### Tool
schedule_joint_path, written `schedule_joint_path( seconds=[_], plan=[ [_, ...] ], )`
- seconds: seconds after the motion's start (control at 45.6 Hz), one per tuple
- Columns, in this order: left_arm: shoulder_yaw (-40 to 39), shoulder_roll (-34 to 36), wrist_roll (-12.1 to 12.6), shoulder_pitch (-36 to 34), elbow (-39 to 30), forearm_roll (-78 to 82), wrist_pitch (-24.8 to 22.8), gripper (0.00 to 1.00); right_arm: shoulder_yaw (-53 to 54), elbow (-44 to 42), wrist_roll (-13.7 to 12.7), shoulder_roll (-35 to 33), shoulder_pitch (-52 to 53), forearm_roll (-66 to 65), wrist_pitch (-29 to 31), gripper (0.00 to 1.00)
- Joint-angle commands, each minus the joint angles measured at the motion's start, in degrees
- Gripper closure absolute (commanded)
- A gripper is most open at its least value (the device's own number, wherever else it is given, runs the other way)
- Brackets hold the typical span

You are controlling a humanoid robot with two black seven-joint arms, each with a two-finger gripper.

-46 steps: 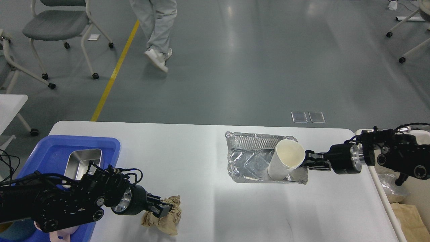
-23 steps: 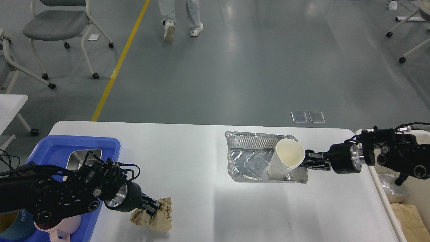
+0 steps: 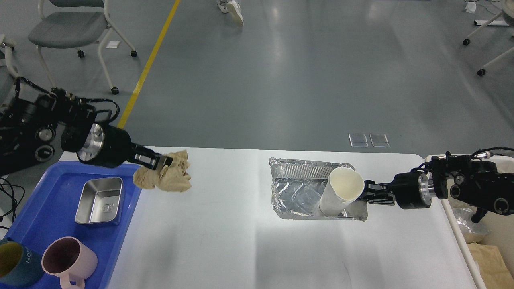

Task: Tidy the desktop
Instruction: 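Carry the brown paper into the foil tray and release it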

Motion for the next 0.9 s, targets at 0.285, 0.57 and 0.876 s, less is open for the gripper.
schedule_joint_path(
  seconds=[0.285, 0.57, 0.876],
  plan=[
    [0.6, -15.87, -3.53, -11.53, 2.7, -10.19, -0.67, 1.0, -0.02, -0.01, 0.0, 3.51, -0.94, 0.0, 0.1, 1.0],
    [3.15, -28.79, -3.01, -10.13, 7.62, -10.18, -0.23, 1.0, 0.07, 0.17, 0.0, 3.51, -0.24, 0.08, 0.1, 1.0],
    [3.77, -33.63, -2.65, -6.17, 13.07, -9.92, 0.38, 1.0, 0.25, 0.34, 0.09, 3.16, 0.47, 0.61, 0.27, 1.0]
  ],
)
